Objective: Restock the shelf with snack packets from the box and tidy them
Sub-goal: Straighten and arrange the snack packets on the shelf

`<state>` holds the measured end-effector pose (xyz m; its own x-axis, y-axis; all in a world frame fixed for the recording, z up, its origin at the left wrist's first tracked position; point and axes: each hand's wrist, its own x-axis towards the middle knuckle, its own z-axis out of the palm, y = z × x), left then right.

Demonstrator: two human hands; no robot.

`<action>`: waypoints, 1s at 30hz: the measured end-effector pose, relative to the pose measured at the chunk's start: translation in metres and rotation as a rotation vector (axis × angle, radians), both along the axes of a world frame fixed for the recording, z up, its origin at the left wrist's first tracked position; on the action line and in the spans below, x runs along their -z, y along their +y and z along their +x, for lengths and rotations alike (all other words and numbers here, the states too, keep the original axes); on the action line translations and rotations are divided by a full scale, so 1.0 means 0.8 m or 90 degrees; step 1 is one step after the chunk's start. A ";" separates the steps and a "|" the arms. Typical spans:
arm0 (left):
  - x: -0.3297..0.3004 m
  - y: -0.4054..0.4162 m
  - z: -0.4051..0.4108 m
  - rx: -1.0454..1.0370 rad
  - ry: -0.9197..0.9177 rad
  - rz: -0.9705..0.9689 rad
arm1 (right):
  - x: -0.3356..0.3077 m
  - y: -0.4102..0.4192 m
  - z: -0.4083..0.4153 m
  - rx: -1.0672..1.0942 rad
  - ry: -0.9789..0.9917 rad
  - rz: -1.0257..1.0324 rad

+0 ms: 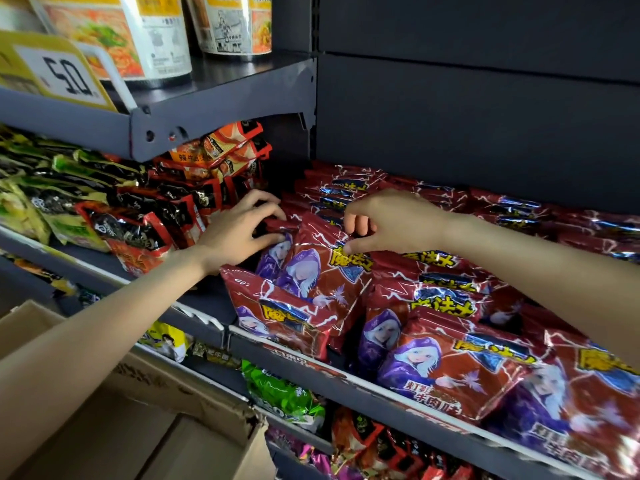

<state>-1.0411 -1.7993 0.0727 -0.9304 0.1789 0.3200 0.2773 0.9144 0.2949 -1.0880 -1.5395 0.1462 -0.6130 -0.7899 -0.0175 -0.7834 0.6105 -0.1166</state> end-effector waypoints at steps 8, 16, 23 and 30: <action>-0.012 -0.011 0.006 0.001 -0.086 0.111 | -0.006 0.003 0.001 -0.010 0.019 -0.045; -0.051 0.028 0.004 0.112 -0.061 0.050 | -0.019 0.102 -0.008 0.045 -0.024 -0.010; -0.054 0.056 -0.019 0.173 -0.129 -0.149 | -0.007 0.089 0.002 0.026 0.046 0.205; -0.050 0.048 -0.016 0.217 -0.124 -0.078 | 0.002 0.062 -0.001 0.042 0.071 0.159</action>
